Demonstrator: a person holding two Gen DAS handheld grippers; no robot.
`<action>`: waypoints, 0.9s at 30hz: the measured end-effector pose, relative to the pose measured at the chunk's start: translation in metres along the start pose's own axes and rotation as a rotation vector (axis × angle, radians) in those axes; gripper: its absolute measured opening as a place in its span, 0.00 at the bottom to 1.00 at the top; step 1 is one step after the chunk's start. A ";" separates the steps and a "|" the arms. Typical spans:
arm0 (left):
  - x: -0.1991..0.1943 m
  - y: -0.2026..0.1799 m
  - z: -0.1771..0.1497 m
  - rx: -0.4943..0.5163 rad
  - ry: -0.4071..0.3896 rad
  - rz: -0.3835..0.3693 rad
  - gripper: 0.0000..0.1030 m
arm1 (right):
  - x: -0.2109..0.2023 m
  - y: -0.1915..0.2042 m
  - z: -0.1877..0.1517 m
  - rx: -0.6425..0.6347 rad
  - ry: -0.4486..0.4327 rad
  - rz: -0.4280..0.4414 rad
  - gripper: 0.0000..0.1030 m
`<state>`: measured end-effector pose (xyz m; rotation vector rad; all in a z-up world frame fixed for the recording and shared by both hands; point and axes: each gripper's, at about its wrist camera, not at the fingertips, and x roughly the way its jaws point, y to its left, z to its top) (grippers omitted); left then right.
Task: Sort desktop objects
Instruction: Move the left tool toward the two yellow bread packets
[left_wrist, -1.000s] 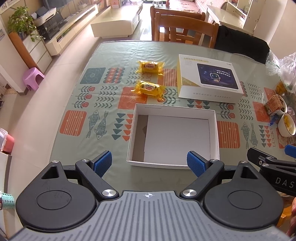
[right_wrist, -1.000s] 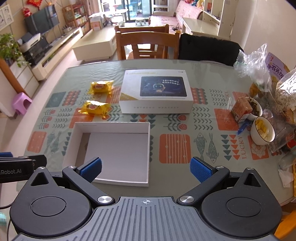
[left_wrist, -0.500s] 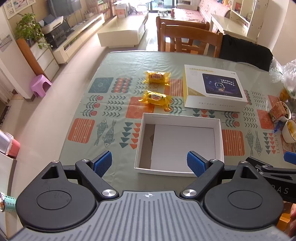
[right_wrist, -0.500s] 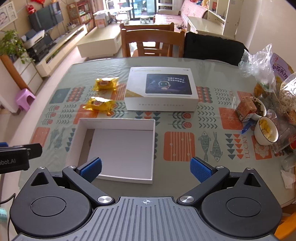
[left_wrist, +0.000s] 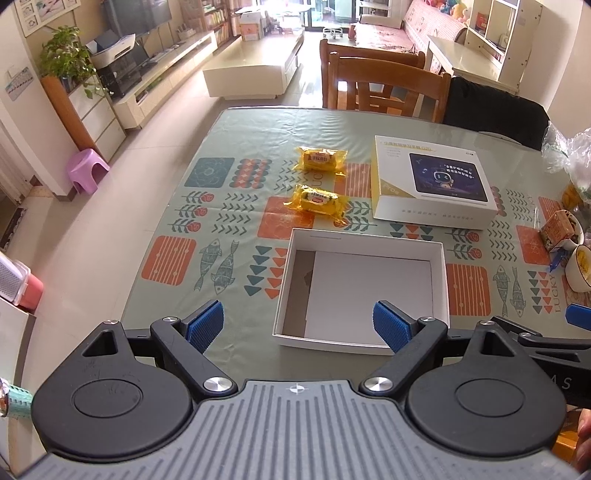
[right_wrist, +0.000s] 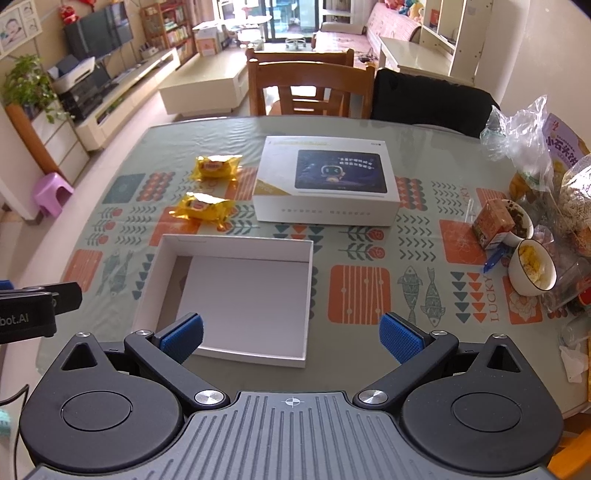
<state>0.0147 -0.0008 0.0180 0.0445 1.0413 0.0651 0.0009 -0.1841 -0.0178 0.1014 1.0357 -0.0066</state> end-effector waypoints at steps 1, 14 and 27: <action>0.000 0.000 0.000 0.000 0.001 -0.001 1.00 | 0.000 0.000 0.000 -0.001 -0.005 -0.008 1.00; 0.009 0.016 -0.005 -0.080 0.061 0.014 1.00 | -0.012 0.015 0.023 -0.022 -0.052 -0.062 1.00; 0.010 0.017 -0.011 -0.113 0.112 0.024 1.00 | -0.017 -0.001 0.011 0.024 -0.052 -0.081 1.00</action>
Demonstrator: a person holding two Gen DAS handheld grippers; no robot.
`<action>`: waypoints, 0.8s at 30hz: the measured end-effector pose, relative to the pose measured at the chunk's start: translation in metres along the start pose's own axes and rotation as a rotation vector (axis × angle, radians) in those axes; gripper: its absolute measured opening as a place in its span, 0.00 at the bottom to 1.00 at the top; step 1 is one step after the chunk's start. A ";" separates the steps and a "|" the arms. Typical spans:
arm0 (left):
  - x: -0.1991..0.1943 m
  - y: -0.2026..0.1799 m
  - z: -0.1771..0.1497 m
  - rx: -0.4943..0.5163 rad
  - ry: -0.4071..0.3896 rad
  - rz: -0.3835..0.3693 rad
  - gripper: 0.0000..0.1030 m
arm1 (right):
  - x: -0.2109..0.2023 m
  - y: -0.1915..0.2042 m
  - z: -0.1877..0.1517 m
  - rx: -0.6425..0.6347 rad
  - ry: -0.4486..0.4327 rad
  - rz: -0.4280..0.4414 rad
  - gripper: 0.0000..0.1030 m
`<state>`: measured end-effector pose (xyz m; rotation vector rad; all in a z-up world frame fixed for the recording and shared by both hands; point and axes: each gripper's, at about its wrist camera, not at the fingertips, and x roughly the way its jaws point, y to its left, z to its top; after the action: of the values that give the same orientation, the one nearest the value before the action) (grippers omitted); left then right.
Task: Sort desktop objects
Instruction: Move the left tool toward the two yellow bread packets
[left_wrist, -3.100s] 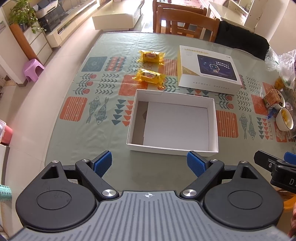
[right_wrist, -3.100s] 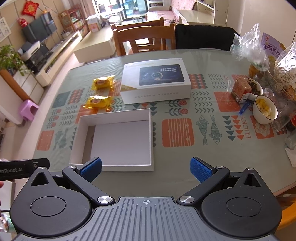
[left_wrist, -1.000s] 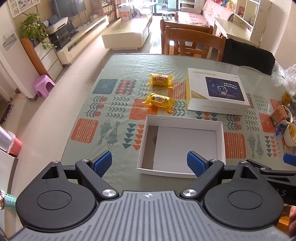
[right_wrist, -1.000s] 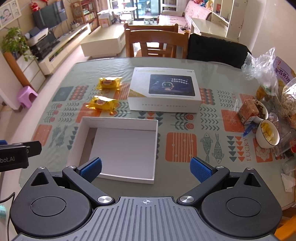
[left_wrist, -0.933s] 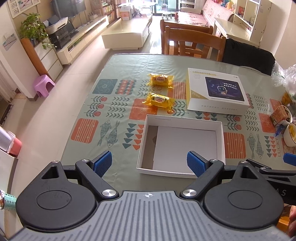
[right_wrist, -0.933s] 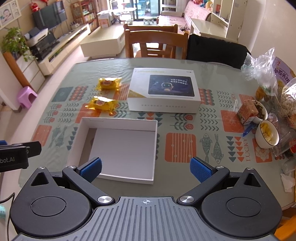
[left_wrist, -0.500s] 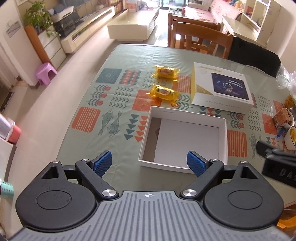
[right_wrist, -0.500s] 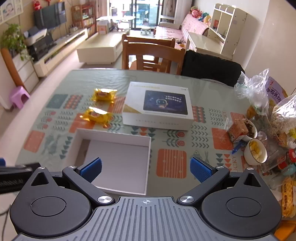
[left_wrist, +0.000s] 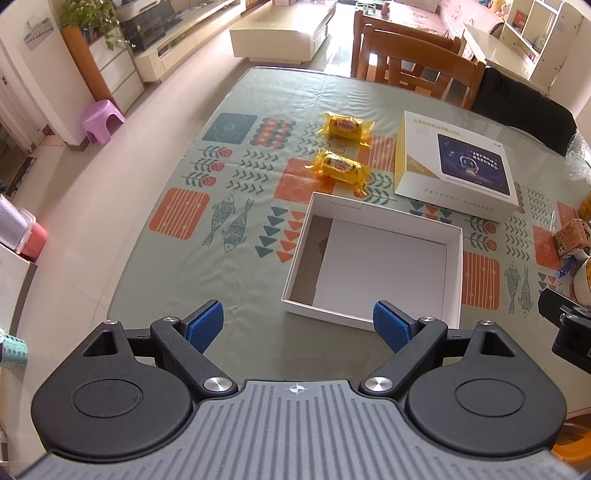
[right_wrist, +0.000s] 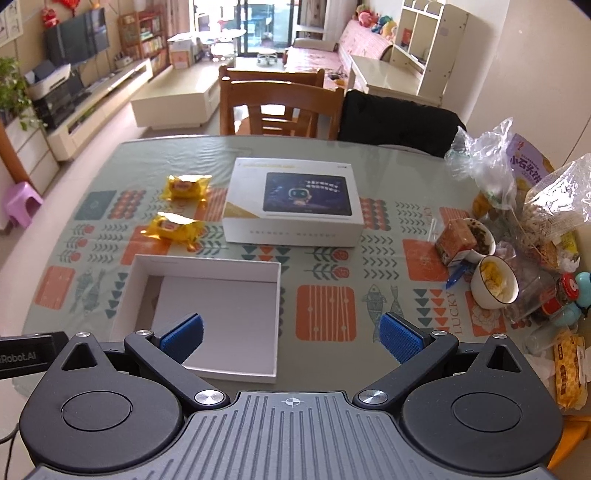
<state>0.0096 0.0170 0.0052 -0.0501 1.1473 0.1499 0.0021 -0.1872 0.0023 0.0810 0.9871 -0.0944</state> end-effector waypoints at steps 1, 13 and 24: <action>-0.001 -0.001 -0.001 0.000 0.000 0.001 1.00 | 0.000 -0.001 -0.001 0.001 -0.002 0.000 1.00; -0.004 -0.012 -0.006 -0.010 0.004 0.012 1.00 | -0.005 -0.016 -0.010 0.018 -0.022 -0.005 1.00; -0.003 -0.014 -0.002 -0.028 0.017 -0.003 1.00 | 0.001 -0.025 -0.006 0.041 -0.020 0.002 1.00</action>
<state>0.0089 0.0030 0.0070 -0.0783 1.1617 0.1630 -0.0058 -0.2116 -0.0024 0.1182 0.9653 -0.1137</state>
